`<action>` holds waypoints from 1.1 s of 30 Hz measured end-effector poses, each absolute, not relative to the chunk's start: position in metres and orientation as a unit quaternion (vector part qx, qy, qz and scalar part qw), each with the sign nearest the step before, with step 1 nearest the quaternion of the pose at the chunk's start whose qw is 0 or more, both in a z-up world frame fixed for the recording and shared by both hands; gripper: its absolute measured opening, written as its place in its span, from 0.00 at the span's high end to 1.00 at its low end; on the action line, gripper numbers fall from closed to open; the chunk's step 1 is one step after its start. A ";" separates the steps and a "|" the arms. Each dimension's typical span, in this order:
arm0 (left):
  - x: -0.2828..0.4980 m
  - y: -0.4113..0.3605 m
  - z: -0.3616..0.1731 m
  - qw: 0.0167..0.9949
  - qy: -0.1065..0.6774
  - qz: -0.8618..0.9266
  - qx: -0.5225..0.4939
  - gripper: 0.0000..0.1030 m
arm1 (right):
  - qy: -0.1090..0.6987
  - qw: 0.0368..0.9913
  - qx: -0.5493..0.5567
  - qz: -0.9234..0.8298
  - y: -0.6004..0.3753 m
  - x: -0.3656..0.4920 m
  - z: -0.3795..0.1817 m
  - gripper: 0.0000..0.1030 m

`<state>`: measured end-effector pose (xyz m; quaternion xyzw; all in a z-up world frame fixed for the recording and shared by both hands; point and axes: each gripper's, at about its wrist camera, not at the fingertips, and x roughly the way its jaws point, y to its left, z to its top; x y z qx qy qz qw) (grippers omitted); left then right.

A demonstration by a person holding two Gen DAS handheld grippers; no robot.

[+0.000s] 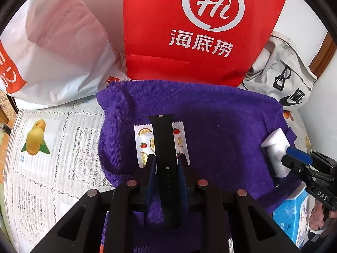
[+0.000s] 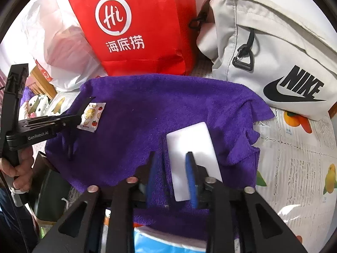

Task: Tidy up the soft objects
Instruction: 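Lower both strap pieces onto the purple towel and open both tools, then grasp the green snack packet with the right tool while the left tool grasps the green tissue pack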

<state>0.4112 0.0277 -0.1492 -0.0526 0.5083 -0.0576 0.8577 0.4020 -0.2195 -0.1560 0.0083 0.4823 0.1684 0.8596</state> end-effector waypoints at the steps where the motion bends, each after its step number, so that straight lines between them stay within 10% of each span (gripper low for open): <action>1: 0.410 0.028 -0.148 0.857 0.510 -0.054 -0.052 0.77 | 0.479 0.862 0.008 0.168 -0.220 0.400 -0.154 0.60; 12: 0.363 0.036 -0.114 0.868 0.492 -0.048 -0.047 0.57 | 0.429 0.887 0.030 0.166 -0.229 0.341 -0.118 0.48; 33: 0.186 0.041 -0.081 0.884 0.460 -0.051 -0.059 0.49 | 0.431 0.882 0.029 0.189 -0.229 0.142 -0.129 0.40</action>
